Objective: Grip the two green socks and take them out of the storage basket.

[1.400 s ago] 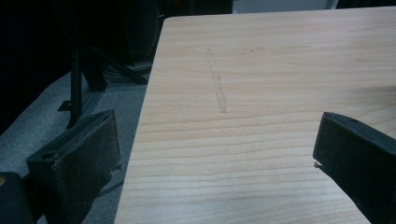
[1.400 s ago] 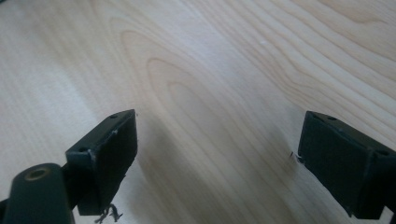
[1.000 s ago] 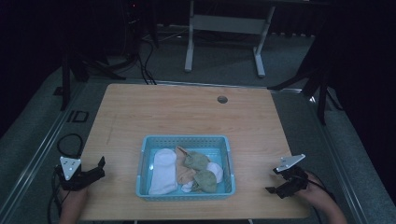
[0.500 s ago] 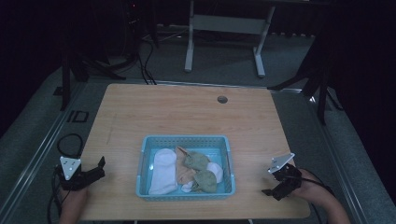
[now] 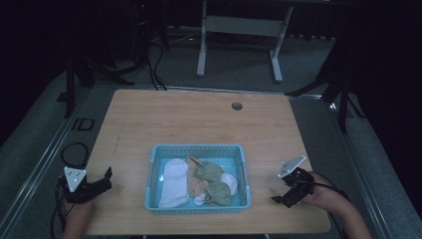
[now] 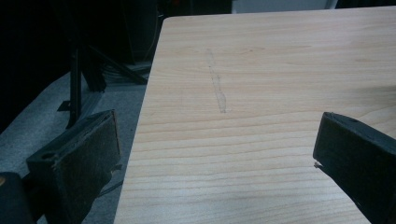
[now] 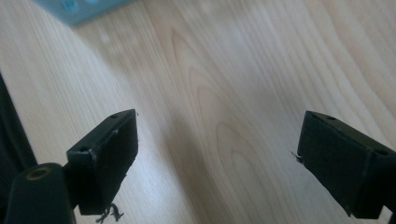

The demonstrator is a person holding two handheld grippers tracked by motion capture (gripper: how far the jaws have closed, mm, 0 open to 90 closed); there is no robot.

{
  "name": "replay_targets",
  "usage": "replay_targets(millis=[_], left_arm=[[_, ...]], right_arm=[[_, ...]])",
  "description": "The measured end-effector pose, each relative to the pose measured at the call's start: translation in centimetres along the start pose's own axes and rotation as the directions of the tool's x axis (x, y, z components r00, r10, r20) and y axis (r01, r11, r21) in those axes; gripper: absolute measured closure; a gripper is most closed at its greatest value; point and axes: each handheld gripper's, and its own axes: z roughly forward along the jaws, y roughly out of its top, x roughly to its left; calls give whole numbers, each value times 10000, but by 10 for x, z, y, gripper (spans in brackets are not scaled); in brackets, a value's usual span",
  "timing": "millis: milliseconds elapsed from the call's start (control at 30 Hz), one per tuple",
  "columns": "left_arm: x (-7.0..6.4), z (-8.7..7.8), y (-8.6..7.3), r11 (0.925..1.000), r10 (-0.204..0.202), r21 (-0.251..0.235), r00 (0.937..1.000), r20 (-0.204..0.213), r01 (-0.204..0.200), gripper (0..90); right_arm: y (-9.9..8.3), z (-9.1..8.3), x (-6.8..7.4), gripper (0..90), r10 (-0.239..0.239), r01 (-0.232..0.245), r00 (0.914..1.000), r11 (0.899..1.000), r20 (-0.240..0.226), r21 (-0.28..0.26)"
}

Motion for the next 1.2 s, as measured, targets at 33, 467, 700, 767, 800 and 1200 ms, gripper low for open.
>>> replay_targets(millis=[33,467,700,767,800,1200], left_arm=[[0,0,0,10000,9,1,10000,3,-9,4],[0,0,0,10000,25,-1,10000,19,-25,3],[0,0,0,10000,28,7,10000,19,-28,4],[0,0,0,10000,30,-6,10000,19,-30,3],[0,0,0,10000,31,3,10000,17,-31,4],[0,0,0,10000,34,0,10000,35,-34,4]], right_arm=[[2,-1,0,124,-28,28,10000,10000,-3,12],[26,-23,6,136,-420,420,9991,9990,15,-120],[44,-35,10,153,-740,734,9972,9962,-116,-466],[50,-36,11,153,-846,839,9963,9954,-123,-464],[53,-37,12,153,-911,903,9958,9945,-127,-523],[86,-44,20,154,-1507,1470,9880,9845,-334,-959]])
